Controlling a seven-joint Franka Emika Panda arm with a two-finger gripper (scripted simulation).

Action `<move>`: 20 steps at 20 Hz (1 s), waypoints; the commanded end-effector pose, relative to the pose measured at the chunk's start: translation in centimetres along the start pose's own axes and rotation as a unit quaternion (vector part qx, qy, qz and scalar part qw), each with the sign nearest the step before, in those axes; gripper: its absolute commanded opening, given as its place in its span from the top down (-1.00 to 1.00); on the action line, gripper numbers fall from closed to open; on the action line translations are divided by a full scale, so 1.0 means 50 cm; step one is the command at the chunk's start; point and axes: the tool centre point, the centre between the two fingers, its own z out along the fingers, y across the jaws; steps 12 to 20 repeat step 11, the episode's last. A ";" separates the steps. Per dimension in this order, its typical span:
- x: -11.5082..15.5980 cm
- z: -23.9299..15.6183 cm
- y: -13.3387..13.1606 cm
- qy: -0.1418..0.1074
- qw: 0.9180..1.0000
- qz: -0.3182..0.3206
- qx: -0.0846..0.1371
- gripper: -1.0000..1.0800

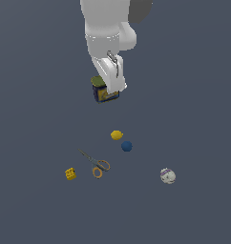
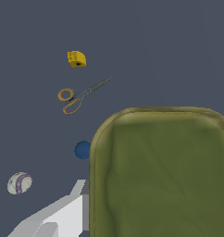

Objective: Pick up a designated object from a clutter of objects.

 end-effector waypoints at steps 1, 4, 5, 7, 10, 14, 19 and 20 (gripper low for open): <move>-0.003 -0.027 0.018 0.001 1.000 0.000 0.001 1.00; -0.005 -0.048 0.033 0.001 1.000 0.000 0.001 1.00; -0.005 -0.053 0.037 0.001 1.000 0.000 0.001 1.00; -0.006 -0.062 0.043 0.001 1.000 0.000 0.001 1.00; -0.007 -0.069 0.047 0.001 1.000 0.000 0.001 1.00; -0.007 -0.069 0.048 0.001 1.000 0.000 0.001 1.00; -0.007 -0.069 0.048 0.001 1.000 0.000 0.001 1.00; -0.007 -0.069 0.048 0.001 1.000 0.000 0.001 1.00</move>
